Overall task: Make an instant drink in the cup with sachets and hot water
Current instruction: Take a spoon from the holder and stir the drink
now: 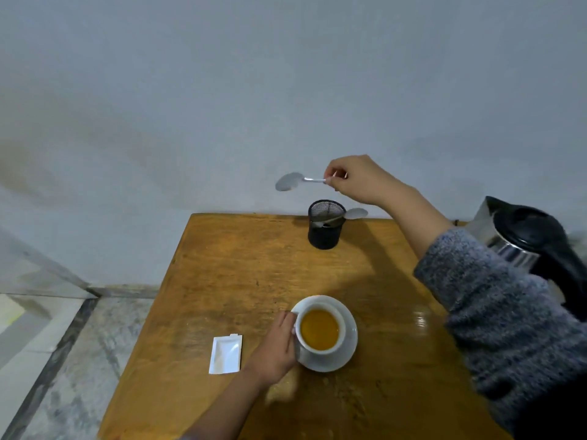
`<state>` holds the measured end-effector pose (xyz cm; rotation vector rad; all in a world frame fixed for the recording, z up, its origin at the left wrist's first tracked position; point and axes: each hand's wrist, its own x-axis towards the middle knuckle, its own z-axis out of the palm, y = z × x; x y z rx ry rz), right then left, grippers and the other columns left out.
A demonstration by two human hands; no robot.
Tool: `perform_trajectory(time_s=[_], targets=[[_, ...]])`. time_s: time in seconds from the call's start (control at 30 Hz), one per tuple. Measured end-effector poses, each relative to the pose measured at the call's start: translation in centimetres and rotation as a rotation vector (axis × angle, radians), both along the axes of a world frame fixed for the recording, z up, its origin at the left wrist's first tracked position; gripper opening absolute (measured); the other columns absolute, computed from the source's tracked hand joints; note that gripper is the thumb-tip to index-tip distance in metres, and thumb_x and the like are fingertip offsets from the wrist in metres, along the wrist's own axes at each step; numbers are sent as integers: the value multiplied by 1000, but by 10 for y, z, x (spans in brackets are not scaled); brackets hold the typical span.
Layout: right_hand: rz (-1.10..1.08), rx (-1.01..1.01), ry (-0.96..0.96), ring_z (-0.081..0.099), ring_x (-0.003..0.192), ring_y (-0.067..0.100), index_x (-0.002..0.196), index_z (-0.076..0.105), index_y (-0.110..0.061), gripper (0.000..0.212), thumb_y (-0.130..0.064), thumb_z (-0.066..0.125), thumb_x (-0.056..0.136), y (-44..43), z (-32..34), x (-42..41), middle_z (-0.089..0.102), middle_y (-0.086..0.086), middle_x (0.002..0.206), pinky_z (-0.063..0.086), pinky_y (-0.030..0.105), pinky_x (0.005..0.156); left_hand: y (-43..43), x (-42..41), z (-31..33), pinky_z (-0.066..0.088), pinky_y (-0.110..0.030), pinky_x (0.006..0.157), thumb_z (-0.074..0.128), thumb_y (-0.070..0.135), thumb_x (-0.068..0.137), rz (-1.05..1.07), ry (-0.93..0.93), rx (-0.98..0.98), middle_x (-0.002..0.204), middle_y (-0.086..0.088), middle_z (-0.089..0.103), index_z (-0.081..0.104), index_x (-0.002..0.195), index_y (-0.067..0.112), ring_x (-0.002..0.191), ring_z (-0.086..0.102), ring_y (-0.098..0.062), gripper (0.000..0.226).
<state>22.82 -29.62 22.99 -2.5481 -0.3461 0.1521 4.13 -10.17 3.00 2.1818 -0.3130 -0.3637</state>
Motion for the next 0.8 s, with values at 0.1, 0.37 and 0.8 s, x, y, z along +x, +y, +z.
perform_trajectory(time_s=[0.1,0.37,0.8], targets=[[67,-88,129,56,84,19,101,68,-19,24,-11,54,83,-5,-3,-30,61,1,94,44,29,69,-1,0,-1,34,-1,80,38,25,96,4,-15,16,112,4,48,42,116,34,101,47,4,23],[56,-24,228,67,65,12,90,73,-12,22,-1,55,84,-24,-32,-111,68,-2,62,48,15,60,0,2,-4,37,-19,80,34,26,97,31,-6,-17,101,1,48,44,101,30,94,48,-7,12],[94,178,98,66,72,3,81,75,-9,6,-9,74,75,-12,-77,-155,75,5,82,59,22,72,-4,0,0,35,-28,78,38,11,94,152,81,-41,103,-5,50,48,93,22,94,47,-17,15]])
